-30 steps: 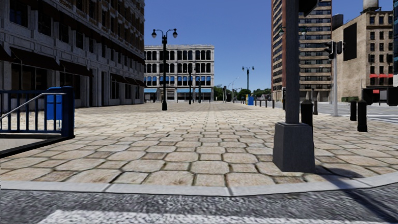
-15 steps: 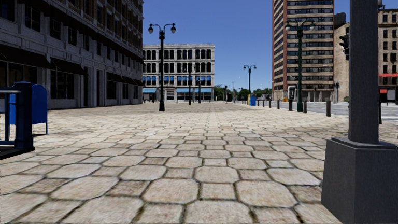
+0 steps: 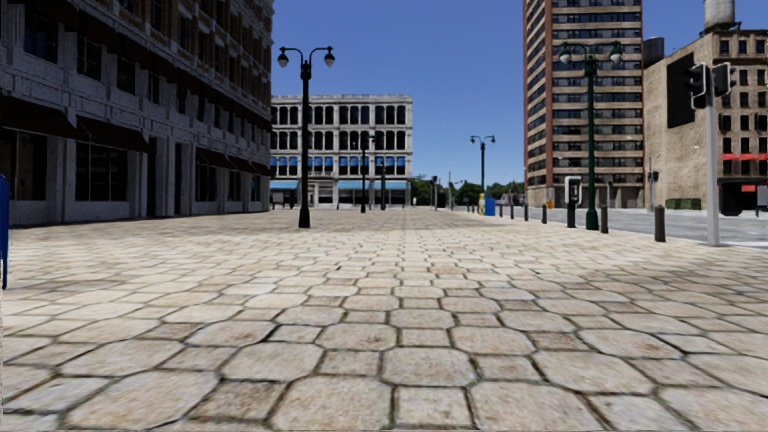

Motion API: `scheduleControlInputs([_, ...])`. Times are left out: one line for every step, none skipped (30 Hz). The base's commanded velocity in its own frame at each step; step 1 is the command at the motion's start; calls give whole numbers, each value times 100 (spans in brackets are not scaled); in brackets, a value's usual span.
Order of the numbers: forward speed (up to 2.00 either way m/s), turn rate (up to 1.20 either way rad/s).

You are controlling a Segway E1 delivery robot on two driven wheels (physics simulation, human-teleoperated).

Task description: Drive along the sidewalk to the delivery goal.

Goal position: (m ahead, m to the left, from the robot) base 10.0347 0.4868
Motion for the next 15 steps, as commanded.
scheduleControlInputs([200,0])
scheduleControlInputs([200,0])
scheduleControlInputs([200,0])
scheduleControlInputs([200,0])
scheduleControlInputs([200,0])
scheduleControlInputs([200,0])
scheduleControlInputs([200,0])
scheduleControlInputs([200,0])
scheduleControlInputs([200,0])
scheduleControlInputs([200,0])
scheduleControlInputs([200,0])
scheduleControlInputs([200,0])
scheduleControlInputs([200,0])
scheduleControlInputs([200,0])
scheduleControlInputs([200,0])
